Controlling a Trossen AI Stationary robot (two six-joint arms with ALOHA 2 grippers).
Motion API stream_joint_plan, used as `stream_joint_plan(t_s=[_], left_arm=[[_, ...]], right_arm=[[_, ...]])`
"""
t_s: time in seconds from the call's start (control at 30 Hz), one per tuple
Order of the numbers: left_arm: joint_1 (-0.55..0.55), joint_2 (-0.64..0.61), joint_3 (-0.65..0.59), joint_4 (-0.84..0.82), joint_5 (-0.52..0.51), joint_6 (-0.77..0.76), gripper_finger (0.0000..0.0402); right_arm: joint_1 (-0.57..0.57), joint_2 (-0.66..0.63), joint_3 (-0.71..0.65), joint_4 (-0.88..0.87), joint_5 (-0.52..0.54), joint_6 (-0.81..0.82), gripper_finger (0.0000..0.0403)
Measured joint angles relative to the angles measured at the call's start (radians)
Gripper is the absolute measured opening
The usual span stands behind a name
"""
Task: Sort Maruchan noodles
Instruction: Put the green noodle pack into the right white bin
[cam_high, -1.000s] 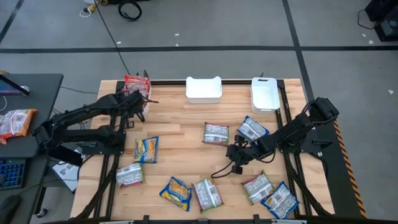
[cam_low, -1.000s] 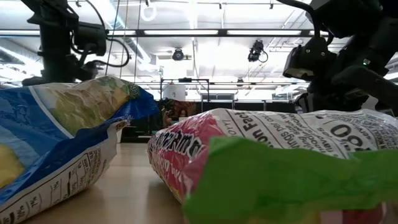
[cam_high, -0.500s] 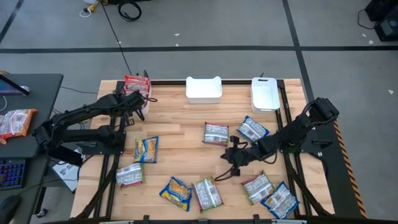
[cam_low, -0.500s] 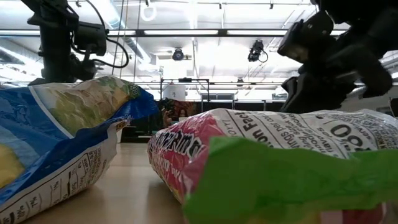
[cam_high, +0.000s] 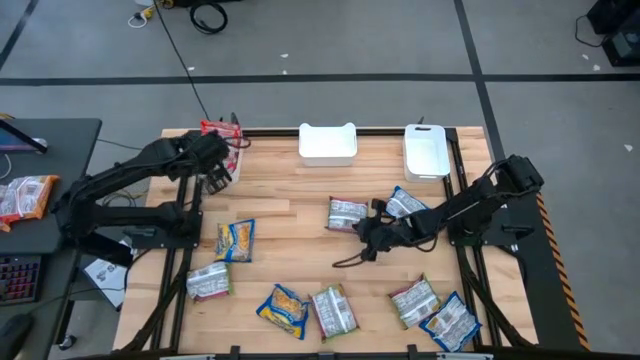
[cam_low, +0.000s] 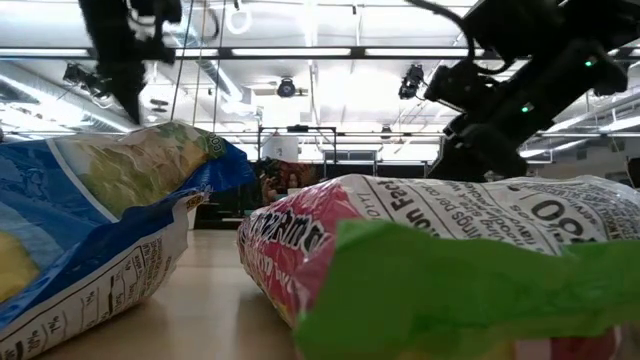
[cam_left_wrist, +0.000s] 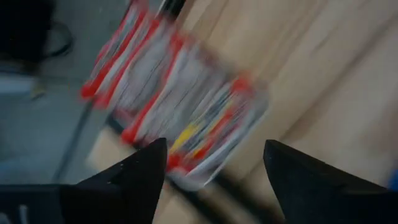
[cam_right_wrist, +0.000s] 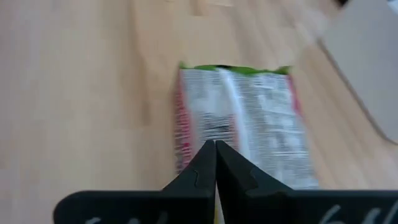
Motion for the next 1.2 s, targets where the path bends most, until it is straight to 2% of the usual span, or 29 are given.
stream_joint_plan(t_s=[0.1, 0.23, 0.33, 0.5, 0.6, 0.77, 0.97, 1.2], left_arm=[[-0.07, 0.0, 0.036, 0.114, 0.098, -0.059, 0.0274], [-0.19, 0.0, 0.012, 0.351, 0.187, -0.086, 0.0274], [-0.291, 0.001, -0.051, 0.575, 0.209, -0.1, 0.0274], [-0.447, 0.001, -0.161, 0.85, 0.202, -0.108, 0.0274], [-0.521, 0.011, -0.201, 0.901, 0.164, -0.149, 0.0274], [-0.624, 0.076, -0.243, 0.909, 0.13, -0.221, 0.0274], [-0.708, 0.241, -0.251, 0.942, 0.12, -0.261, 0.0274], [-0.75, 0.428, -0.25, 1.073, 0.119, -0.26, 0.0274]], right_arm=[[-0.02, 0.0, 0.0, 0.0, 0.07, 0.003, 0.0007], [-0.032, 0.002, -0.003, 0.001, 0.177, 0.045, 0.0008], [-0.042, 0.002, -0.017, -0.001, 0.151, 0.077, 0.0008], [-0.047, 0.002, -0.048, 0.0, 0.013, 0.112, 0.0008], [-0.046, 0.002, -0.062, 0.011, -0.044, 0.11, 0.0008], [-0.044, 0.0, -0.081, 0.051, -0.048, 0.096, 0.0008], [-0.044, 0.002, -0.091, 0.14, -0.096, 0.024, 0.0008], [-0.033, 0.002, -0.091, 0.152, -0.243, 0.091, 0.0008]])
